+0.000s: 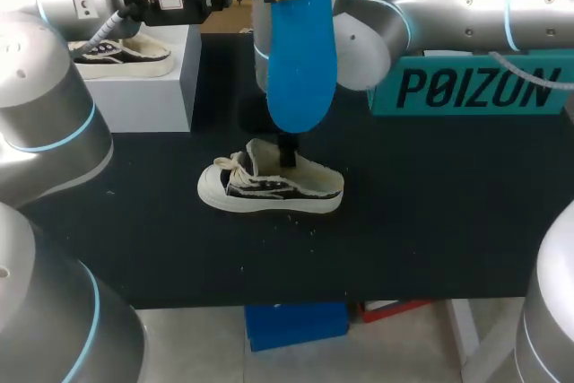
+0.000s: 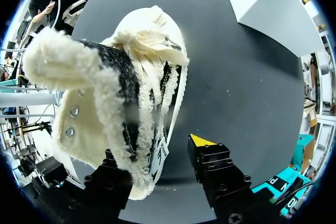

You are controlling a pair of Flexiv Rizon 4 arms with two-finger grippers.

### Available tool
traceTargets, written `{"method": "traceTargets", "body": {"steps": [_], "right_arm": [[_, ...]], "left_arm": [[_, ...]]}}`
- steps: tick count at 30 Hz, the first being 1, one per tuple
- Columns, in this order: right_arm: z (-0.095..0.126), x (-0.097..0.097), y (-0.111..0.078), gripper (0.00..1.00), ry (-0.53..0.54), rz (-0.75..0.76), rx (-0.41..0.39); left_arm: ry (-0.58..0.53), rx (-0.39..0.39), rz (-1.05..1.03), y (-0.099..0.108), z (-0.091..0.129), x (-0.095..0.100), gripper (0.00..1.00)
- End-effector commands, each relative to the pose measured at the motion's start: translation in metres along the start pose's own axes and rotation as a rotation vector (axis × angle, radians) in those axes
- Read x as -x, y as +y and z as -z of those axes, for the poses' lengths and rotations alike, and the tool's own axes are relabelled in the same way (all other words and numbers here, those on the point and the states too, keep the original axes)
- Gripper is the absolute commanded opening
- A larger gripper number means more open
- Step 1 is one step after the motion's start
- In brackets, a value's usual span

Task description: Take the shoe out of the shoebox, open the shoe tongue, remove and reinsert the insole, then place the shoe into the shoebox

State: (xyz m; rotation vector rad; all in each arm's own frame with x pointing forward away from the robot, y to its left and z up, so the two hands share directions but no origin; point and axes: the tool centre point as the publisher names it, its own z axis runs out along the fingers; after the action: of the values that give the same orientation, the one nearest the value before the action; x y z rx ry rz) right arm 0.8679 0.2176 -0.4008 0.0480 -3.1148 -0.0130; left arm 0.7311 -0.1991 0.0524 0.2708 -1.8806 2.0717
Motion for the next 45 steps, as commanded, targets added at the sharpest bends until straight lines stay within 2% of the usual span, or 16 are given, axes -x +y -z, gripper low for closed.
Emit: {"method": "traceTargets", "body": {"steps": [1,14,19,24,26,29,35,45], "right_arm": [[0.0,0.0,0.001,0.0,0.001,-0.001,-0.003],[0.0,0.0,0.001,0.0,0.001,-0.001,-0.003],[0.036,-0.004,-0.018,0.0,-0.056,-0.103,0.024],[0.059,-0.01,-0.032,0.0,-0.07,-0.19,-0.055],[0.066,-0.011,-0.034,0.0,-0.111,-0.233,-0.107],[0.073,-0.007,-0.035,0.0,-0.17,-0.376,-0.191],[0.083,0.006,-0.04,0.0,-0.165,-0.798,-0.287],[0.088,0.009,-0.049,0.0,-0.128,-1.32,-0.341]], "left_arm": [[-0.004,-0.001,-0.001,0.001,-0.001,0.0,0.0],[-0.004,-0.001,-0.001,0.001,-0.001,0.0,0.0],[-0.004,-0.001,-0.001,0.001,-0.001,0.0,0.0],[-0.004,-0.001,-0.001,0.001,-0.001,0.0,0.0],[-0.004,-0.001,-0.001,0.001,-0.001,0.0,0.0],[-0.004,-0.001,-0.001,0.001,-0.001,0.0,0.0],[-0.004,-0.001,-0.001,0.001,-0.001,0.0,0.0],[-0.004,-0.001,-0.001,0.001,-0.001,0.0,0.0]]}}
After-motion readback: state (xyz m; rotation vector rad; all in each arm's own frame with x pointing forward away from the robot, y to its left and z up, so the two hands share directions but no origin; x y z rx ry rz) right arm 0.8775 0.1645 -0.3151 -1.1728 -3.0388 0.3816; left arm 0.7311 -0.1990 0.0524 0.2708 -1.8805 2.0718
